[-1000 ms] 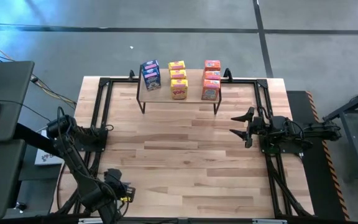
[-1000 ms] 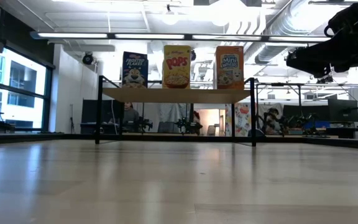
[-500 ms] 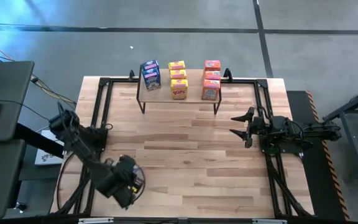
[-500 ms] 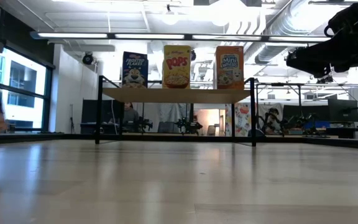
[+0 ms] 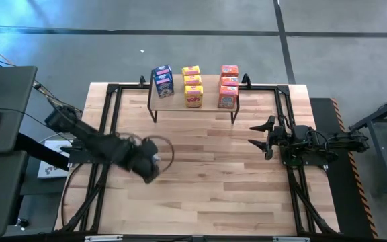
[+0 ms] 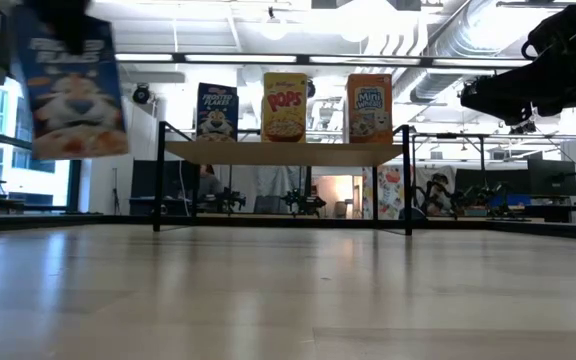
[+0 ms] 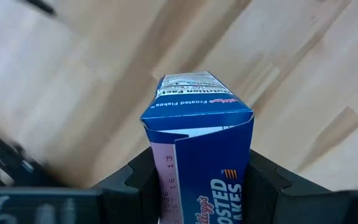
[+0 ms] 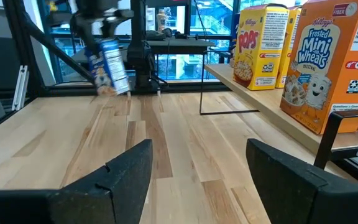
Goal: Stack cereal on shelf
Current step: Put the blue cereal box and aligned with the other blue cereal boxes on the shelf
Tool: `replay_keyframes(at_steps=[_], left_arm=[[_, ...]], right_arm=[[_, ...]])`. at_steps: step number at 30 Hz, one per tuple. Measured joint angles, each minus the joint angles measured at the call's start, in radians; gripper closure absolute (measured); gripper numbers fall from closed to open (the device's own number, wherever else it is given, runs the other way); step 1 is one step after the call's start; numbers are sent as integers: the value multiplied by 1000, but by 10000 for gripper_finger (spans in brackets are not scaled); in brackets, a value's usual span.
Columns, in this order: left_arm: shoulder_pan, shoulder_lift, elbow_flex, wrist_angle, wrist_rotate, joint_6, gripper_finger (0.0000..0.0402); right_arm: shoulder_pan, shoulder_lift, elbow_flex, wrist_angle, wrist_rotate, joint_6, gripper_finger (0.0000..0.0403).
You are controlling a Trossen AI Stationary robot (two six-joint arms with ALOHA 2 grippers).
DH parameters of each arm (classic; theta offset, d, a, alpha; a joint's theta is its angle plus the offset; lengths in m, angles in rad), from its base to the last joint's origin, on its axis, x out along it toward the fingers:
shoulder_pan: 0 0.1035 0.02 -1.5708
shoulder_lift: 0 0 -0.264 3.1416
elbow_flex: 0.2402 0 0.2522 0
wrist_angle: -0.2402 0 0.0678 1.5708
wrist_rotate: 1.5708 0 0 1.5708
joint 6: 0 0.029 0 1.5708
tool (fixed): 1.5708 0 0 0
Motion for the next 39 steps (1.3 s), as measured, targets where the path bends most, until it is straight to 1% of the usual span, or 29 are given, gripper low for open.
replay_keyframes(at_steps=[4,9,13,19,23,29,33,39], left_arm=[[124,-67,1,-2,4,237,254],[281,-134,33,-14,4,480,255],[392,-157,69,-27,6,661,255],[539,-158,181,-48,3,902,255],[625,-145,250,-45,-12,1063,255],[738,-95,343,-23,-10,1255,255],[792,-41,403,-27,25,1366,255],[849,48,477,-85,86,1473,255]], right_arm=[[0,0,0,0,0,0,151],[0,0,0,0,0,0,151],[0,0,0,0,0,0,151],[0,0,0,0,0,0,151],[0,0,0,0,0,0,151],[0,0,0,0,0,0,151],[0,0,0,0,0,0,151],[0,0,0,0,0,0,151]])
